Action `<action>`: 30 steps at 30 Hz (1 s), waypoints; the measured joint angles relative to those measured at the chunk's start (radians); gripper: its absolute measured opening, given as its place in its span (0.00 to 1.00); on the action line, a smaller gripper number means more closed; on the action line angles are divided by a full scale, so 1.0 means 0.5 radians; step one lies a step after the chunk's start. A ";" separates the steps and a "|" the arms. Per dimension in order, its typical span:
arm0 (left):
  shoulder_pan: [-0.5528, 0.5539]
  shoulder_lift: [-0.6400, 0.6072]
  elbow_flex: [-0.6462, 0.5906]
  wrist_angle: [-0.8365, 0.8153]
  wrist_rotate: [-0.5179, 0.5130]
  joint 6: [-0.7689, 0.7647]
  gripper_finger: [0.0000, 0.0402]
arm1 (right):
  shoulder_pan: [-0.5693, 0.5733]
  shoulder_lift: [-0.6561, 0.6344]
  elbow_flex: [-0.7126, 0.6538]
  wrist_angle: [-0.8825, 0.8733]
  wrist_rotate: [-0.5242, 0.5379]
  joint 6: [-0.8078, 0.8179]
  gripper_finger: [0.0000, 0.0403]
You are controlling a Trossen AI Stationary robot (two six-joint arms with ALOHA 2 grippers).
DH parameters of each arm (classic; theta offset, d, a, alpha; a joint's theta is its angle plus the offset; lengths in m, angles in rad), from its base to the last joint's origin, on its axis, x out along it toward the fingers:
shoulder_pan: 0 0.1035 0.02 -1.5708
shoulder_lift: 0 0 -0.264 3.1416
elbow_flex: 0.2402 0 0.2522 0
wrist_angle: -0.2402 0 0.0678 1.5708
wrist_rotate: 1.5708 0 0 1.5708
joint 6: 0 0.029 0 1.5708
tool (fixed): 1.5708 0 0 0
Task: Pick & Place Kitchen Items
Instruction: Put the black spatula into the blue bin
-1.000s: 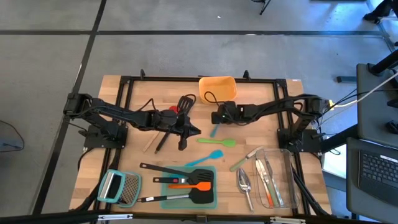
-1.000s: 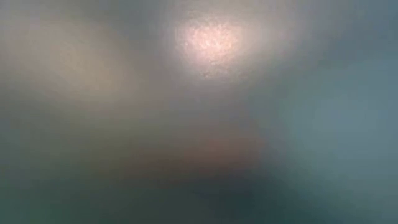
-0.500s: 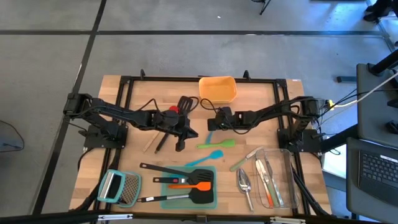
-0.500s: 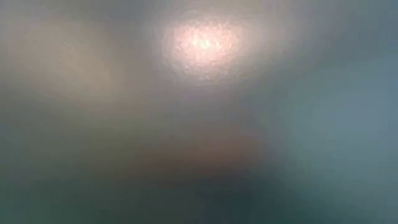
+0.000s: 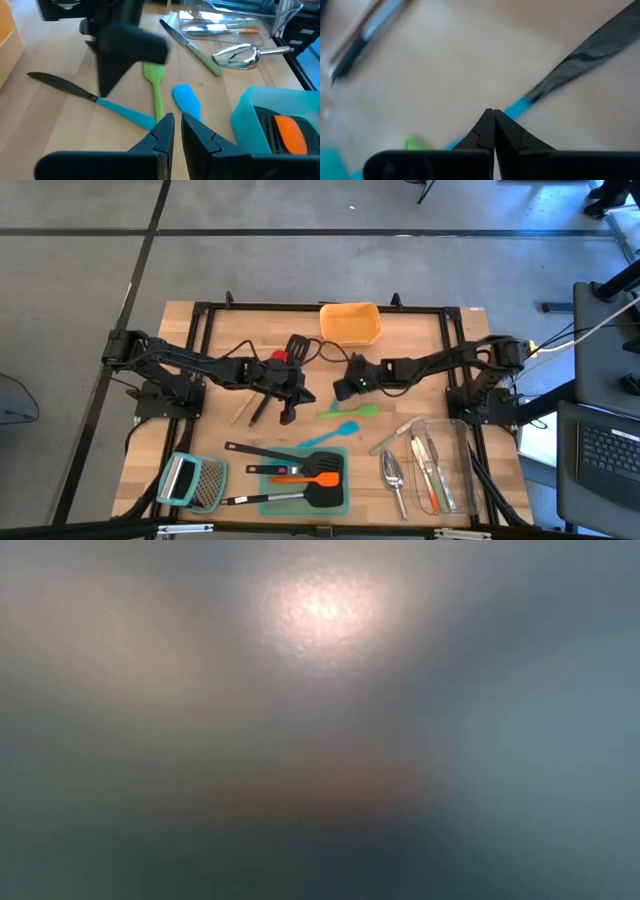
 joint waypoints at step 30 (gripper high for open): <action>0.000 0.000 0.000 -0.009 -0.009 -0.017 0.07 | 0.320 0.118 0.032 -0.117 0.157 0.079 0.01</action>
